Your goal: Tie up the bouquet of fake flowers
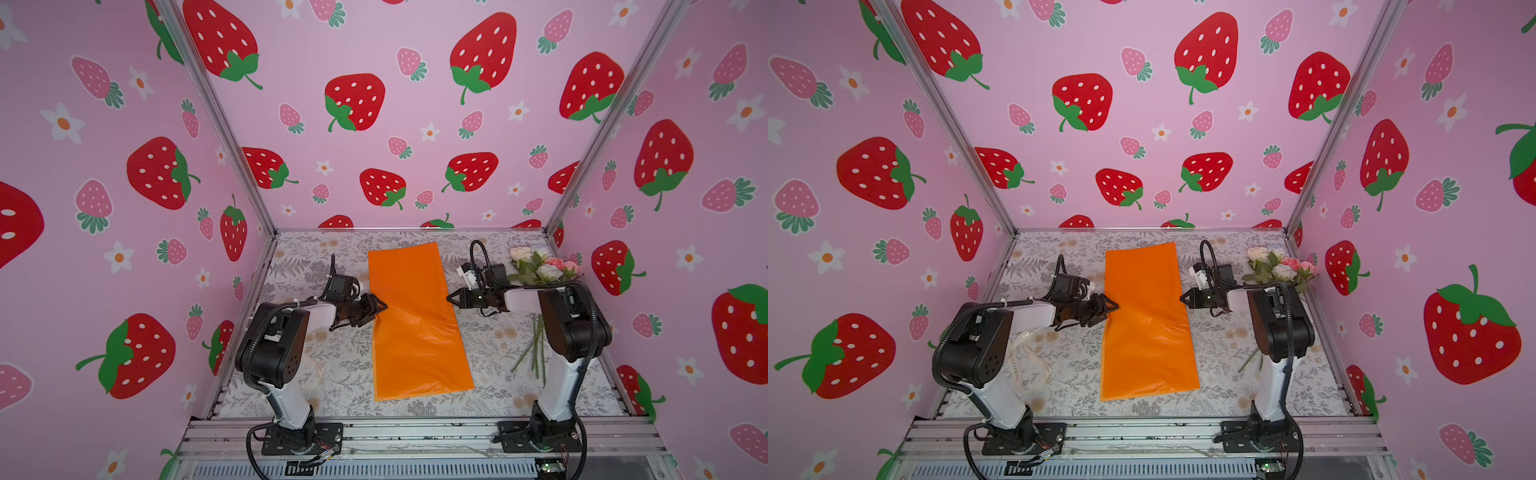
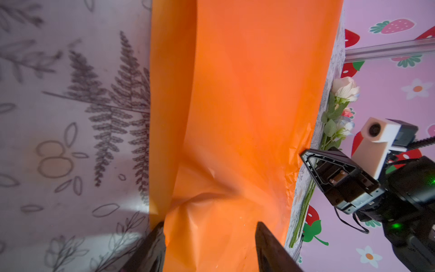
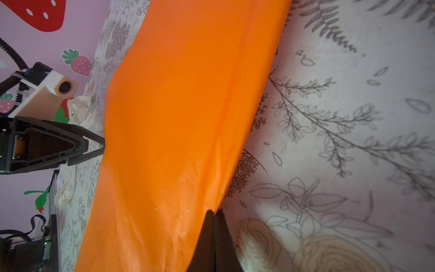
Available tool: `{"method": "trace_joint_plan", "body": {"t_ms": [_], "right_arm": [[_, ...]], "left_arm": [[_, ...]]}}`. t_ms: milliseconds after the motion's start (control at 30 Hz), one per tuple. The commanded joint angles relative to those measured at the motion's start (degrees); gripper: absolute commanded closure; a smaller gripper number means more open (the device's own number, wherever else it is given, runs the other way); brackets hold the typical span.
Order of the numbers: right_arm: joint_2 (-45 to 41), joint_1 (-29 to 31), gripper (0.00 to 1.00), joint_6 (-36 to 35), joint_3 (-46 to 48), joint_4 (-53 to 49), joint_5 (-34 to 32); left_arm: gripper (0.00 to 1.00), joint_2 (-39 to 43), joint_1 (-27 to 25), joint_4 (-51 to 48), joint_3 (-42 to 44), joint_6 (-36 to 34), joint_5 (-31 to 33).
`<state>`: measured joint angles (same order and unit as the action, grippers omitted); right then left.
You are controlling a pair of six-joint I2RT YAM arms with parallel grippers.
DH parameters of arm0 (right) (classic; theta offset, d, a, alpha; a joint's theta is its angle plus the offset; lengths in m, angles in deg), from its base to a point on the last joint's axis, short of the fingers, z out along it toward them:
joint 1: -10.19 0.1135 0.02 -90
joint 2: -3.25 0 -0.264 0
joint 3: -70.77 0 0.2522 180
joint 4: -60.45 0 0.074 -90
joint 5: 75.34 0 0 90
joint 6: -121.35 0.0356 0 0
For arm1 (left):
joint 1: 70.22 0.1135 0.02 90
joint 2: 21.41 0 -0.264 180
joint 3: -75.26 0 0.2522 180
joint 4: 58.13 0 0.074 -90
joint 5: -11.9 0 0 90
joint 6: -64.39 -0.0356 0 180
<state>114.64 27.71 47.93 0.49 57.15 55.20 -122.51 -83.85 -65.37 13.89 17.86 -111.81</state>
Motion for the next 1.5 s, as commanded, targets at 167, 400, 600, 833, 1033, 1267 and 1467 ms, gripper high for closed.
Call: {"method": "trace_joint_plan", "body": {"t_ms": [167,400,600,833,1033,1267,1467], "right_arm": [[1.5,0.61,0.97,-0.4,-0.42,0.07,1.0],[1.41,0.52,0.96,-1.1,-0.68,-0.7,1.38],[2.01,0.58,0.97,-2.7,-1.39,-1.96,1.59],[2.72,0.58,1.0,-4.69,-1.6,-3.22,-0.55],[2.34,0.32,1.0,-6.91,-1.92,-4.38,-1.55],[4.08,0.32,1.0,-14.4,-7.28,-13.17,-6.65],[4.45,0.23,1.0,-15.46,-8.89,-14.15,-6.44]], "left_arm": [[0.33,-0.43,-0.36,2.12,0.34,2.09,-2.57],[0.28,-1.03,0.71,0.47,-2.17,-0.2,1.07],[0.28,-5.27,0.84,6.16,-5.05,3.48,-0.02],[0.29,-5.22,0.84,7.64,-6.17,4.63,-0.87],[0.34,-2.52,1.06,6.37,-6.17,3.42,-2.29],[0.36,-4.37,2.28,2.71,-9.51,0.31,-4.76],[0.36,-7.71,2.58,4.42,-11.39,1.17,-7.4]]}}
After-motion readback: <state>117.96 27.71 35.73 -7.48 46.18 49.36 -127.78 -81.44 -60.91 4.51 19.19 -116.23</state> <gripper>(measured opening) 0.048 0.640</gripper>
